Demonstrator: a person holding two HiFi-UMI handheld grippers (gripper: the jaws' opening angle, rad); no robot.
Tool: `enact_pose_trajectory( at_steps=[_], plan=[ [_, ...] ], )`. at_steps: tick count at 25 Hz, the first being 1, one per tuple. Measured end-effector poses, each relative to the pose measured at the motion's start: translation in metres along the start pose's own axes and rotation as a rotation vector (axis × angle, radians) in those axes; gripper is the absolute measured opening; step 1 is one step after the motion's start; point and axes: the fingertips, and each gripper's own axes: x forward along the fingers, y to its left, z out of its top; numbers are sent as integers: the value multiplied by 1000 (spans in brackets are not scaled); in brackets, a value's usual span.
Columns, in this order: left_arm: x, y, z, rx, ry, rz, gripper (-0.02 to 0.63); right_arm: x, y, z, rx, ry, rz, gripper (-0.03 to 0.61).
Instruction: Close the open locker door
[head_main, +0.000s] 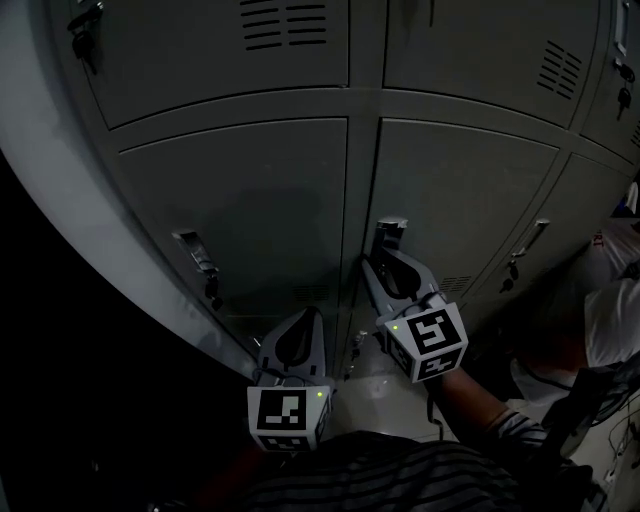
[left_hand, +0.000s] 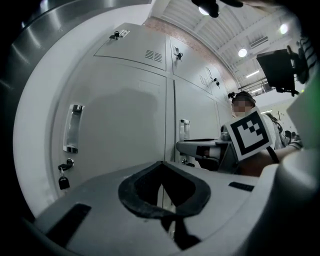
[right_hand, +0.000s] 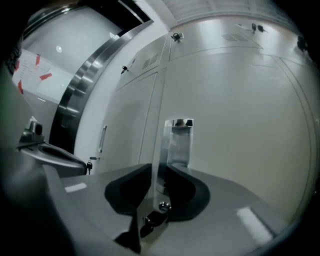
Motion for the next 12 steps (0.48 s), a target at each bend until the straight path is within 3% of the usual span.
enact_pose_trajectory(
  at_steps=[8,10,12],
  plan=[
    [-6,4,-6,-1,16,6,3,4,0,1,21,7,-2,79],
    [-9,1,-9,-1,17,9,3,0,3,2,26,7,15,148],
    [-13,-2,-12,-6,18,14,3,-10,6,3,34,2,27,169]
  ],
)
